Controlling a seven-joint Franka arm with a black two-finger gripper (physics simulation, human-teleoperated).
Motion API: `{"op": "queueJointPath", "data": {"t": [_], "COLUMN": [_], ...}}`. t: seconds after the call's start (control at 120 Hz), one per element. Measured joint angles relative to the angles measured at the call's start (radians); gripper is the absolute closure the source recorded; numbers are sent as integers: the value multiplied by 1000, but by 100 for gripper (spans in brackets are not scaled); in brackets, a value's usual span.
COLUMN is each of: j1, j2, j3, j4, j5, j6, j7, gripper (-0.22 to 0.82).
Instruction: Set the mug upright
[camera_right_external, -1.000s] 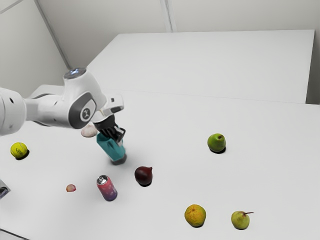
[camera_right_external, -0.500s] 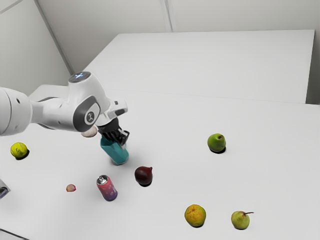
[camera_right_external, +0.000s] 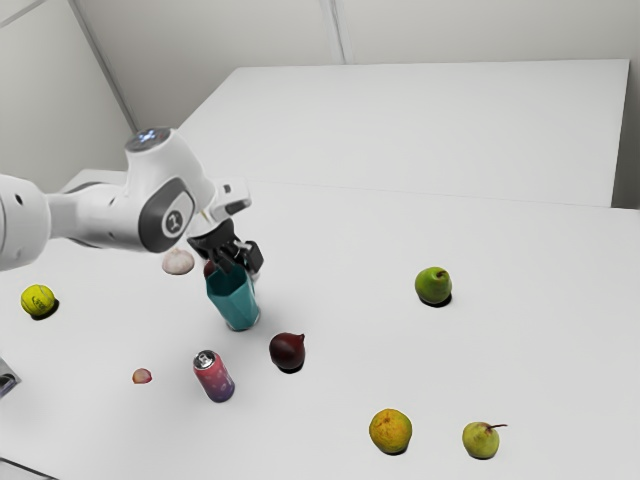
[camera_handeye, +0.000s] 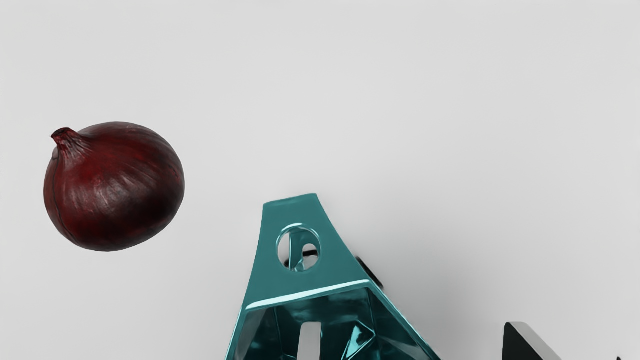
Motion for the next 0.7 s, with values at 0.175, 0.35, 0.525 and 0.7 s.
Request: {"op": "queueJointPath", "data": {"t": [0.175,0.35,0.525,0.7], "j1": [-26,-30,-22,-20], "j2": [-25,-25,-14,-6], "j3": [0,0,0,-2], "j4": [60,194,362,535], "j5": [-13,-26,-28,-21], "j6": [-53,-206,-396,-591], "j7": [1,1,-2,-13], "gripper": [18,9,6,4]}}
